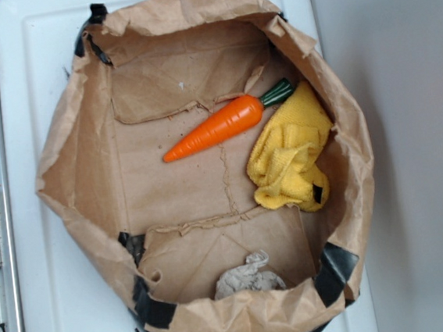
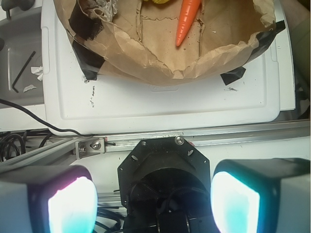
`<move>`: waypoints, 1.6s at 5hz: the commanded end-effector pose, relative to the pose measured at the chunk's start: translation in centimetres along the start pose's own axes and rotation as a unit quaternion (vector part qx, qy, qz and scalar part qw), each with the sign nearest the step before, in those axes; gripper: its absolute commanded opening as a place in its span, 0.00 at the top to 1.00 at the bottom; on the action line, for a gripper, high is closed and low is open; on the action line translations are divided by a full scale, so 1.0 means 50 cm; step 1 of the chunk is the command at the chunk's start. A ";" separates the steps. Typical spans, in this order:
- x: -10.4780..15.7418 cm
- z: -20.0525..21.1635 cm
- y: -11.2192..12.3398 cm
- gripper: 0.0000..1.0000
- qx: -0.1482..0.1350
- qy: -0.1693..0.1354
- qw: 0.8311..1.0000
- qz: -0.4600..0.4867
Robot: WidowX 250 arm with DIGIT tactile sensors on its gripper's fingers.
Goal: Grab the white paper.
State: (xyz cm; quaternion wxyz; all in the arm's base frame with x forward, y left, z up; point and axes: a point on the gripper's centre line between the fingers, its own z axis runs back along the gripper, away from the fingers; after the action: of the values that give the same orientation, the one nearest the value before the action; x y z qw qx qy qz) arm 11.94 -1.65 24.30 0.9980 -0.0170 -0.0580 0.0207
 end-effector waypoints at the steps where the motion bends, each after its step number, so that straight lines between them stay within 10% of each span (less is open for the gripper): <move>1: 0.000 0.000 0.000 0.00 0.000 0.000 1.000 0.000; 4: 0.218 -0.041 0.056 0.00 -0.044 -0.058 0.997 -0.031; 8: 0.251 -0.067 0.072 0.00 -0.060 -0.080 0.983 -0.156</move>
State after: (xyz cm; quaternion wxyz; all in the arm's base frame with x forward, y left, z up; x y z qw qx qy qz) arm 24.28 2.45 20.79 0.9800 -0.0762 -0.1186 -0.1406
